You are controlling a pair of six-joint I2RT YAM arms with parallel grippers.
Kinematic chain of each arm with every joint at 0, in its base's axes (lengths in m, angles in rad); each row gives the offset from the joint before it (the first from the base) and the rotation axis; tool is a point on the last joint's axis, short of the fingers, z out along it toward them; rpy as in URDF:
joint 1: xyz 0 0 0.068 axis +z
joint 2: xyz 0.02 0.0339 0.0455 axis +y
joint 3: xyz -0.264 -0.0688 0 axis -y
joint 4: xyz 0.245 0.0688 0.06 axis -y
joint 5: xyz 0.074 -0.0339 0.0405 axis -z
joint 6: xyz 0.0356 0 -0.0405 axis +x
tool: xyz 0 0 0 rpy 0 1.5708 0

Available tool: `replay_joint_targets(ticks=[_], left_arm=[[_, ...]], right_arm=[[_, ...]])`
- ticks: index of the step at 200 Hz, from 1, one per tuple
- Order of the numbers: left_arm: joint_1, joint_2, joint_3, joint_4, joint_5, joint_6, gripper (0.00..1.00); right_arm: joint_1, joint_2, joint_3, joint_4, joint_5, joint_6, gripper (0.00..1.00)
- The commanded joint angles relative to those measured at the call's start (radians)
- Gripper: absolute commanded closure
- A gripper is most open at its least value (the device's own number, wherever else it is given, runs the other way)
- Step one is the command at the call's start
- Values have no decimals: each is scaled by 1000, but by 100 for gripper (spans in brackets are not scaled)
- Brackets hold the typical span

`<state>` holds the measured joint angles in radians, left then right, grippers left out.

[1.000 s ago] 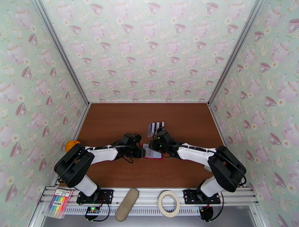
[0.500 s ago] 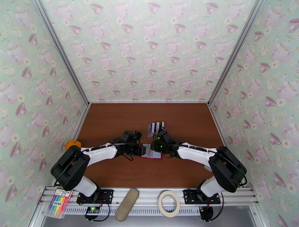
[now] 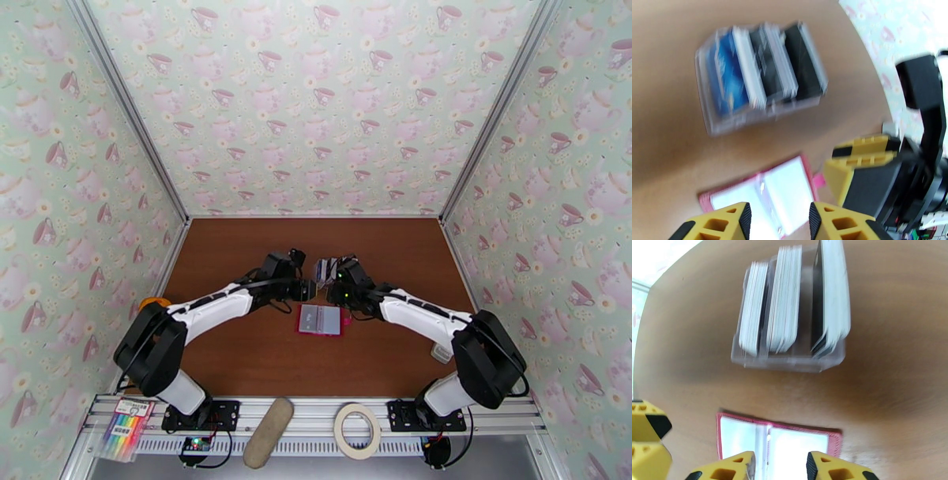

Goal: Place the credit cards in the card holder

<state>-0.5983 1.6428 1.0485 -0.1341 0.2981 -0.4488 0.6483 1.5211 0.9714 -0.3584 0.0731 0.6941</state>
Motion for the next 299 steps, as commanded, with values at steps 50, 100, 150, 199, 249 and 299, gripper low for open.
replay_joint_targets(ticks=[50,100,150,199,249,299], left_arm=[[48,188,151,45,8,-53,56],[108,271,185,101,85,-103,55],[118,314,168,157,125,-121,55],[119,357,167,192,163,-136,55],[120,389,168,199,192,-142,55],[113,403,153,202,207,-149,55]], right_arm=[[-71,-14,97,-90,51,-57,58],[-106,28,150,-112,48,-74,58],[-137,73,185,-125,36,-87,58],[-147,109,202,-125,34,-87,58],[-148,125,224,-140,39,-87,57],[-148,152,265,-172,58,-96,57]])
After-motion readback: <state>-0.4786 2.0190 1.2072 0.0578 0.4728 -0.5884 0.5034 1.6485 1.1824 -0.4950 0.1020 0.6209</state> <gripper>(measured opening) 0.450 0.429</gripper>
